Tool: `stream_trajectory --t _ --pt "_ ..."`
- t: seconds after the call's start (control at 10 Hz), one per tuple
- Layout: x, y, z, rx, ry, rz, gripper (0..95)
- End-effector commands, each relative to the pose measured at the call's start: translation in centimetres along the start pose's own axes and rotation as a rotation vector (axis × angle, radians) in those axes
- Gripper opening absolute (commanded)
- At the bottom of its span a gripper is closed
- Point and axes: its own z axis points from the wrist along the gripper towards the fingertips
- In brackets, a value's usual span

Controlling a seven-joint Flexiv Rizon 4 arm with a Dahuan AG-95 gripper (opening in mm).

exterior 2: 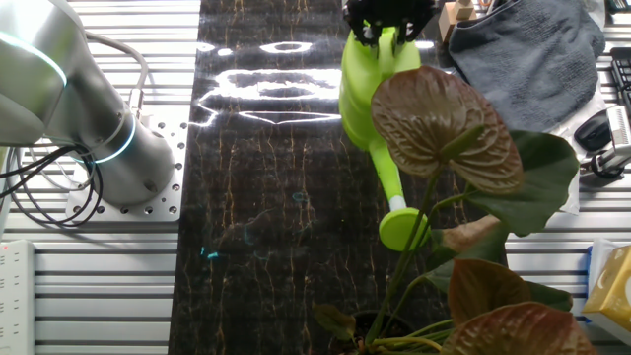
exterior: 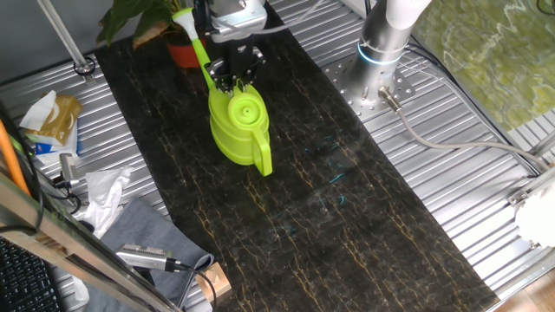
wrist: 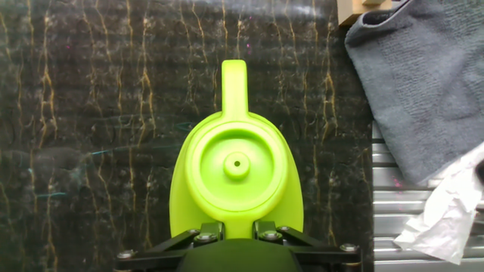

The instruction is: Water the plant

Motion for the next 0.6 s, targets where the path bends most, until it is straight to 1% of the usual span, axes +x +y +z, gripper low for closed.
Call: stream_trajectory --t 0.1,0.6 --pt "0.33 0.16 -0.65 0.004 -0.005 -0.014 0.0" --pt "1.15 0.46 -0.23 0.012 -0.016 -0.03 0.0"
